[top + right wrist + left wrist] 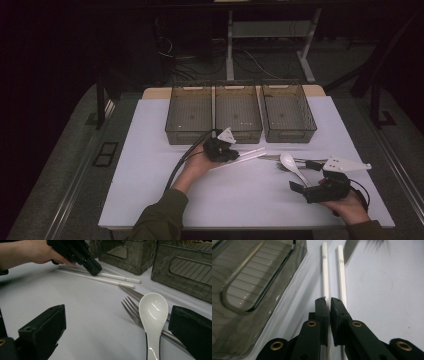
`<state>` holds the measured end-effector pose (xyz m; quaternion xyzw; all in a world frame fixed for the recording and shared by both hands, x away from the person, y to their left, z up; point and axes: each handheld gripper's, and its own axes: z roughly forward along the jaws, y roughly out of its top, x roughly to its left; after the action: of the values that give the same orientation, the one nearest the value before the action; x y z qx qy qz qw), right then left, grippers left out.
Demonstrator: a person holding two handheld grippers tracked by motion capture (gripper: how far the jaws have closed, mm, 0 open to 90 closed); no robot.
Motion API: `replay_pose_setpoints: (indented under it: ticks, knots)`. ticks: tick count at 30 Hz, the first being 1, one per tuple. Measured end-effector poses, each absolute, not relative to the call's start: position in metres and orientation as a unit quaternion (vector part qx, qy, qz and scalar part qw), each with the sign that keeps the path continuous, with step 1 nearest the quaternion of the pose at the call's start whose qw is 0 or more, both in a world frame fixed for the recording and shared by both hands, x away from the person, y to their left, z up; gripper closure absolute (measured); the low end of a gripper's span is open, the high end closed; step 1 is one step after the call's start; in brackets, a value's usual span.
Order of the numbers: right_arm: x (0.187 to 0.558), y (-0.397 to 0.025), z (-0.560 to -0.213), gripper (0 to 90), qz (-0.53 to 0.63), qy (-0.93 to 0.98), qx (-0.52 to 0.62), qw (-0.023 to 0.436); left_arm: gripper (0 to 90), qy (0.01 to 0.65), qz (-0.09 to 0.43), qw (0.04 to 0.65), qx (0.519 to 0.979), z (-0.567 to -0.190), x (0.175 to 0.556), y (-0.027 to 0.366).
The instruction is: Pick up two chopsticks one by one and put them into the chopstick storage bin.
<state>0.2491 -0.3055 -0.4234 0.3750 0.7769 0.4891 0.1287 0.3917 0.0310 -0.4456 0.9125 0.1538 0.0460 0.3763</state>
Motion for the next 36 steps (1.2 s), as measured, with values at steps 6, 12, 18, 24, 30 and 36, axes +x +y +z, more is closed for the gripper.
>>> replay_pose_setpoints:
  ticks: [6,12,18,24,30,36]
  knots:
    - [0.249,-0.306,-0.423,1.3,0.490,0.776,0.375,0.129,84.2,0.162,0.039,0.389,0.906,-0.436,0.389,0.036]
    - [0.248,-0.306,-0.422,1.3,0.491,0.776,0.375,0.129,84.3,0.174,0.039,0.397,0.900,-0.422,0.382,0.043]
    - [0.248,-0.306,-0.422,1.3,0.491,0.776,0.374,0.132,84.2,0.183,0.035,0.402,0.897,-0.408,0.370,0.054]
    - [0.248,-0.307,-0.424,1.3,0.490,0.775,0.375,0.138,84.2,0.187,0.038,0.400,0.897,-0.394,0.362,0.063]
    - [0.252,-0.305,-0.429,1.3,0.487,0.775,0.378,0.139,84.2,0.192,0.035,0.401,0.895,-0.384,0.356,0.069]
    - [0.258,-0.298,-0.434,1.3,0.480,0.783,0.370,0.139,84.2,0.193,0.031,0.408,0.892,-0.374,0.352,0.074]
